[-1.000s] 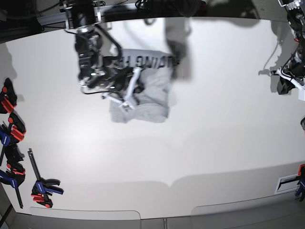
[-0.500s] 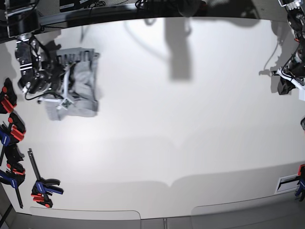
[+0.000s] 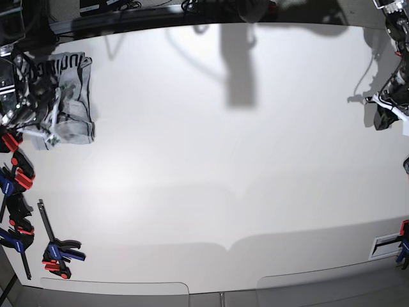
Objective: Fold the T-shirt properly
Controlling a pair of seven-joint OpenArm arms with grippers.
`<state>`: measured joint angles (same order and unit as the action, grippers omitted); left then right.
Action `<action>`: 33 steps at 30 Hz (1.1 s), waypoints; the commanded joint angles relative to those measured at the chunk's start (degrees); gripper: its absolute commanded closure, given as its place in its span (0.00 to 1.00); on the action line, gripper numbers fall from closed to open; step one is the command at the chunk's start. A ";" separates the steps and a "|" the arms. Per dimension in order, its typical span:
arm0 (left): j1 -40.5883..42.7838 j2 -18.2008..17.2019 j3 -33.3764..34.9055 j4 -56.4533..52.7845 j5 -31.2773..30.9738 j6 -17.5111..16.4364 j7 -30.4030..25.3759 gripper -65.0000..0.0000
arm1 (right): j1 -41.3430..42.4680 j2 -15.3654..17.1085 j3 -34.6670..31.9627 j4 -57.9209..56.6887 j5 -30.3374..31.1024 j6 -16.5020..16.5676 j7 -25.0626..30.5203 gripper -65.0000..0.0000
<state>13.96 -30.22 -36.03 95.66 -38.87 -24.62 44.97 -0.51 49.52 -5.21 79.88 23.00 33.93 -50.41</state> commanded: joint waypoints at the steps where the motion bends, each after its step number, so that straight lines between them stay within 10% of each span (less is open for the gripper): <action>1: -0.35 -1.77 -1.25 1.73 -1.95 -0.20 -1.36 1.00 | 2.51 1.77 2.34 1.60 1.66 -0.90 0.94 1.00; 14: 13.25 1.11 -17.03 20.15 -6.80 -1.62 2.23 1.00 | -5.29 -3.52 29.00 23.58 31.21 6.07 -14.43 1.00; 26: 36.94 13.68 -23.26 24.26 -18.64 -10.91 8.28 1.00 | -41.55 -29.90 40.65 50.53 50.80 6.07 -29.59 1.00; 33: 43.30 13.64 -23.04 23.37 -20.00 -12.22 10.95 1.00 | -56.17 -39.21 41.42 49.94 46.38 6.07 -29.59 1.00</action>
<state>56.29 -16.12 -58.54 118.61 -58.11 -36.51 56.55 -56.16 9.76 35.77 129.16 68.66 39.90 -80.58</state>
